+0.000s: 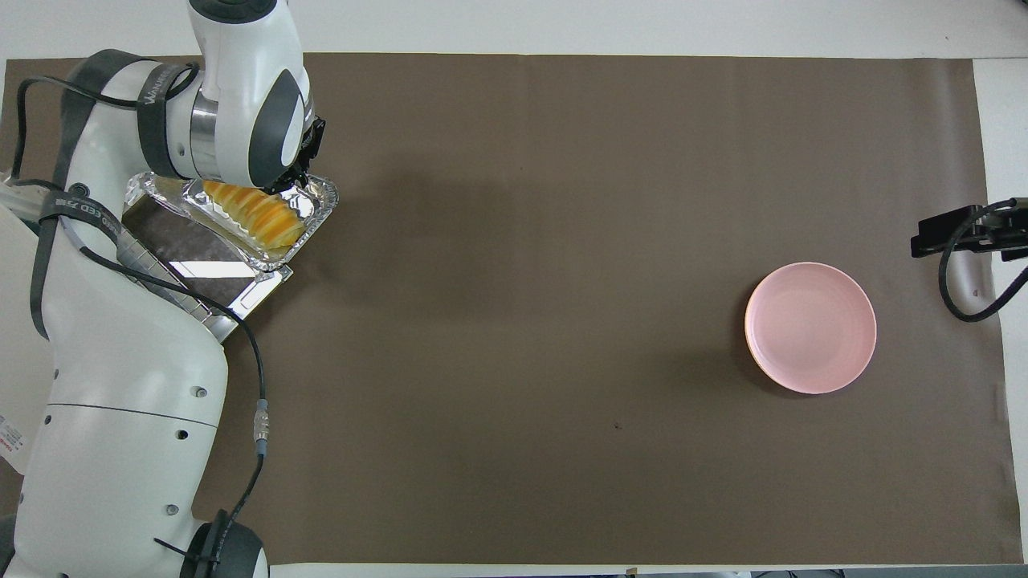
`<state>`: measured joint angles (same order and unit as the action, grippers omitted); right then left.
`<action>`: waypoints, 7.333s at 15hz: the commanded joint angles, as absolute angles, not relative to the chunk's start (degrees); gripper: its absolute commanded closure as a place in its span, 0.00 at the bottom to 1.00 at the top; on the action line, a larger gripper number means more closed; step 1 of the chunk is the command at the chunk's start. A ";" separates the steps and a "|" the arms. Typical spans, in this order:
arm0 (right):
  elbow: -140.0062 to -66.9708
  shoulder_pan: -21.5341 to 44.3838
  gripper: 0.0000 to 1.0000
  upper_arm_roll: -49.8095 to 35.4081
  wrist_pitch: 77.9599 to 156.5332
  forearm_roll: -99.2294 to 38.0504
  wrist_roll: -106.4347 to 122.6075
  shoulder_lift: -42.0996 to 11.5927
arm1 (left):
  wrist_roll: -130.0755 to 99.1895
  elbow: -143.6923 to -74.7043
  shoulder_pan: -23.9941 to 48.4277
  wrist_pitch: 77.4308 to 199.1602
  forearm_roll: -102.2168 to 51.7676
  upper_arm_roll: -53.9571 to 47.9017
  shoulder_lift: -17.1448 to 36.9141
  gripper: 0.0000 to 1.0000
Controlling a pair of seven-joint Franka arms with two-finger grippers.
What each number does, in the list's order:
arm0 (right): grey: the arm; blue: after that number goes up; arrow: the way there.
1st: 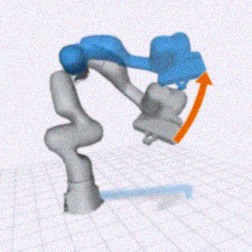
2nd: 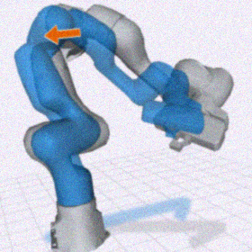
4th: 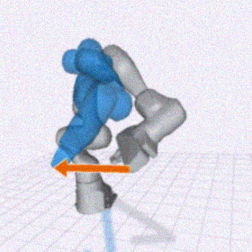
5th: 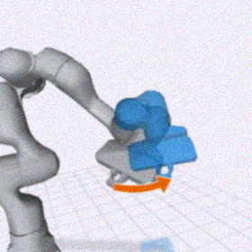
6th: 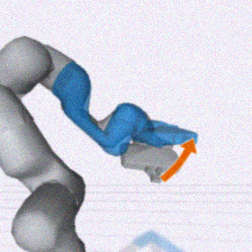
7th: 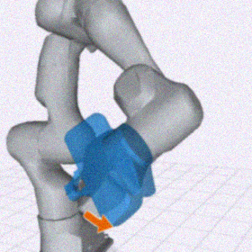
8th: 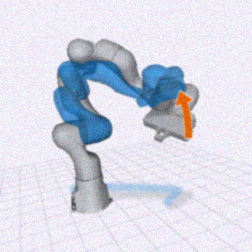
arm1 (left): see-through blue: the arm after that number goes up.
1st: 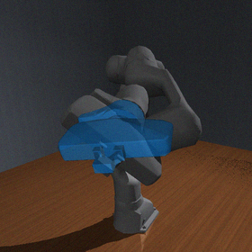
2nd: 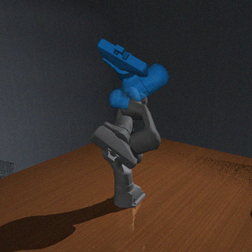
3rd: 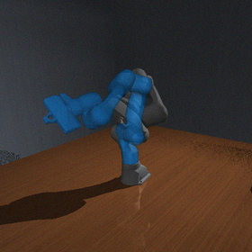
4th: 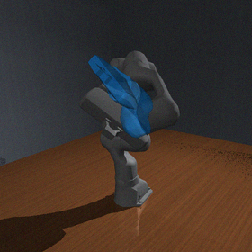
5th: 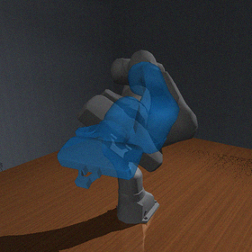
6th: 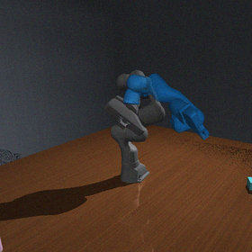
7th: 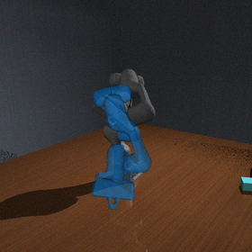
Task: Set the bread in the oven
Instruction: 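Carry the foil tray with the left gripper into the open oven, then lower the foil tray onto the oven rack with the left gripper, then release the tray and withdraw the left gripper from the oven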
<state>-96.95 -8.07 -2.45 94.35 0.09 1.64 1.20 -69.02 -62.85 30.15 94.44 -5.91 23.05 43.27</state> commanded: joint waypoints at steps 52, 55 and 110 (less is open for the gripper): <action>-98.53 -8.44 0.00 -2.99 94.83 1.32 1.05 2.64 | -50.09 -97.73 22.15 109.68 -5.01 23.99 20.22 1.00; -98.53 -8.44 0.00 -2.99 94.92 1.32 1.05 2.64 | -50.36 -98.52 22.76 109.95 -5.01 23.99 19.86 1.00; -98.53 -8.44 0.00 -2.99 94.92 1.32 1.05 2.64 | -45.70 -101.78 21.53 105.47 -0.88 25.66 17.23 0.92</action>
